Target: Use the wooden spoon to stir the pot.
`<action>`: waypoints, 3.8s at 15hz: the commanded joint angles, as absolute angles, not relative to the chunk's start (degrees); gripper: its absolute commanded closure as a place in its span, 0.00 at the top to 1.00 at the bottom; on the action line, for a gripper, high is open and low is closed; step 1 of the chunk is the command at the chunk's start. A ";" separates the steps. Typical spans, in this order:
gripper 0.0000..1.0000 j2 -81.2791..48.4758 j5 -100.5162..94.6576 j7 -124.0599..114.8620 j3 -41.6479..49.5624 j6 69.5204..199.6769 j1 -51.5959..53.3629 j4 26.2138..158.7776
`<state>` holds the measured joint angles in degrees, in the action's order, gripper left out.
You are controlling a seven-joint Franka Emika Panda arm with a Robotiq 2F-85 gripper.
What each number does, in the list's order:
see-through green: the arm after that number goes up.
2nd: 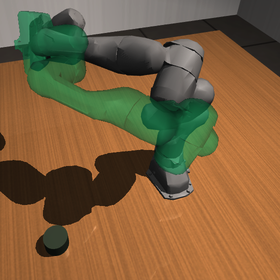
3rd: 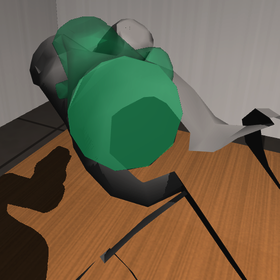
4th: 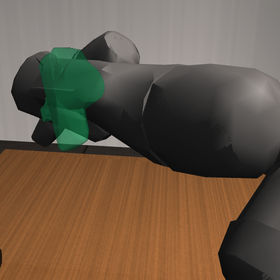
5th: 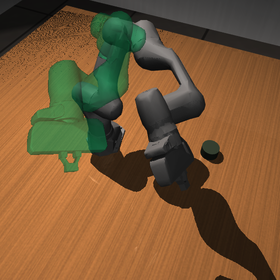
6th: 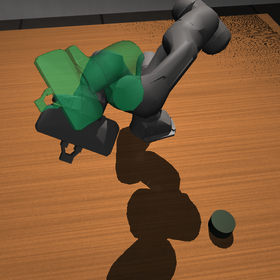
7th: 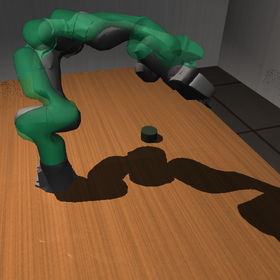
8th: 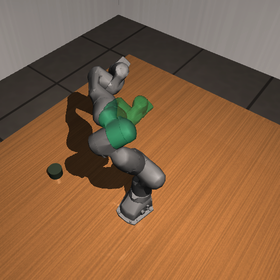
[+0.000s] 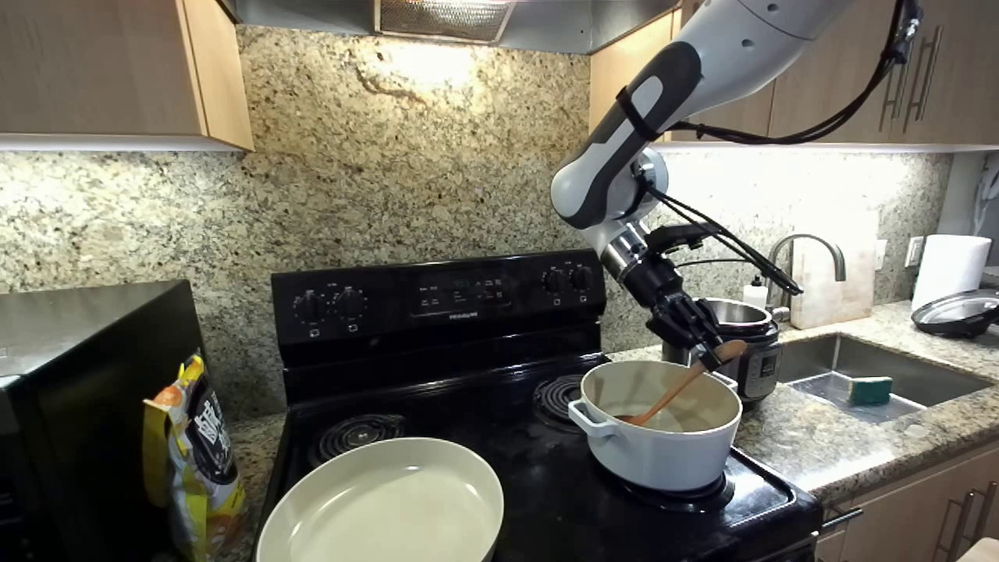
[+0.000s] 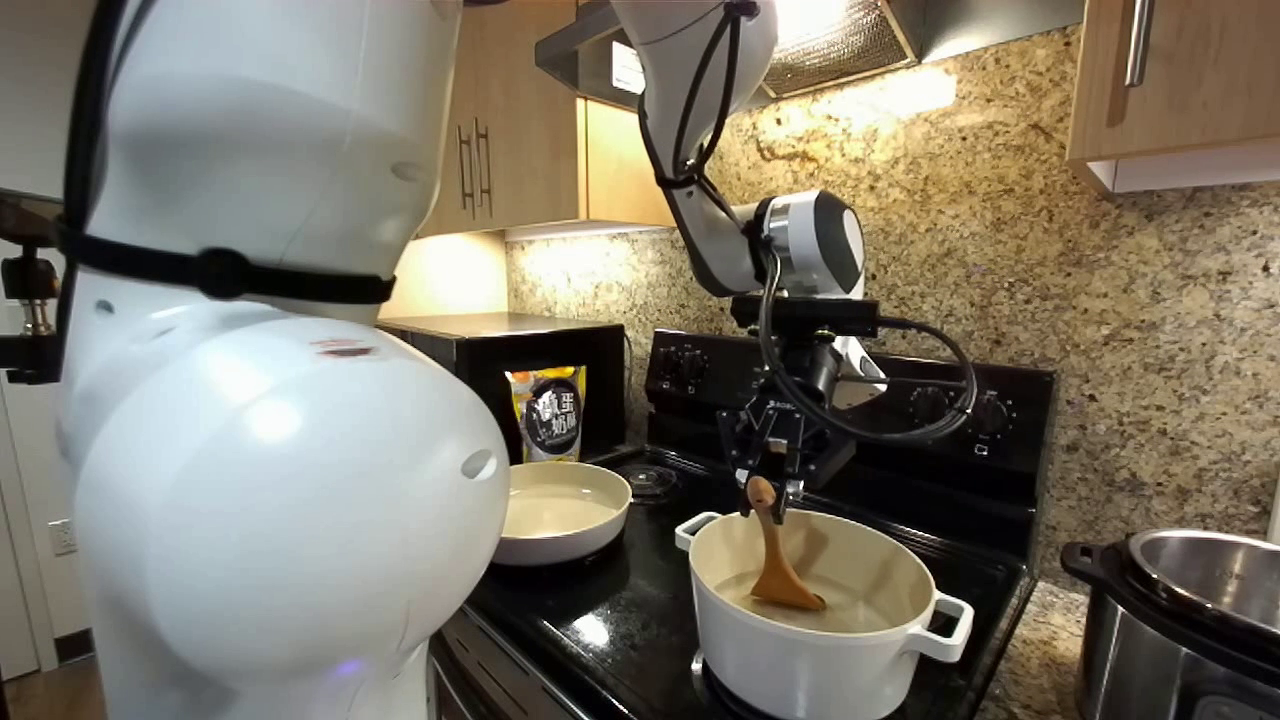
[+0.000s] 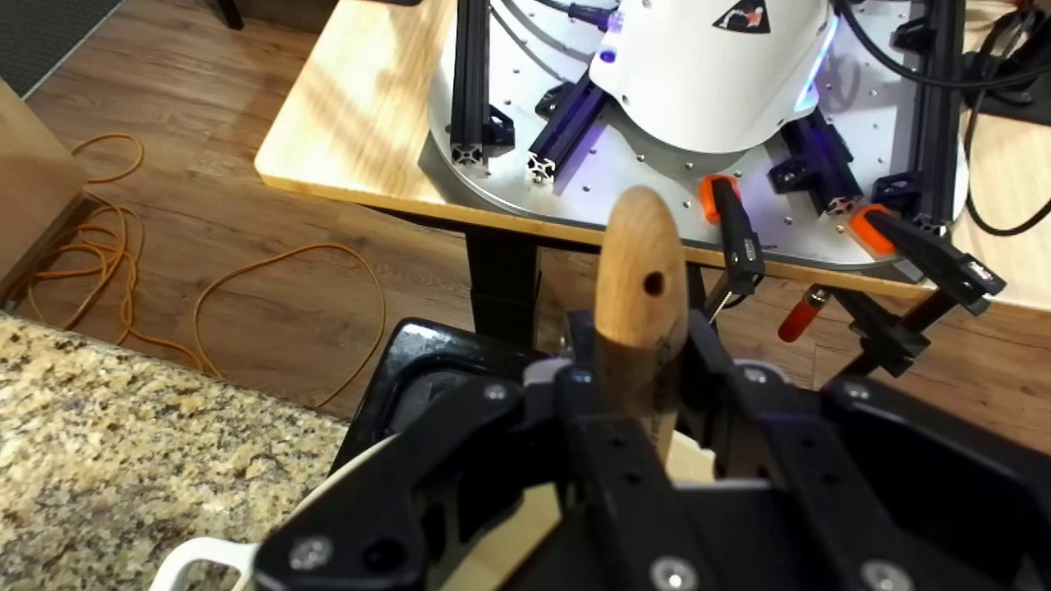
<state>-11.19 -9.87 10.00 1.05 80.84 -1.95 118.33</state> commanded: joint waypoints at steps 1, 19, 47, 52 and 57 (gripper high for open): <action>0.08 -11.06 -9.00 9.54 1.18 80.17 -2.32 116.54; 0.08 -10.08 -8.55 10.45 3.30 81.71 -4.21 122.00; 1.00 -7.71 -7.64 10.88 2.75 90.81 -5.06 130.23; 1.00 7.07 -7.52 10.40 4.46 99.11 -5.20 140.40; 1.00 20.29 -11.11 10.54 5.42 107.39 -4.80 148.91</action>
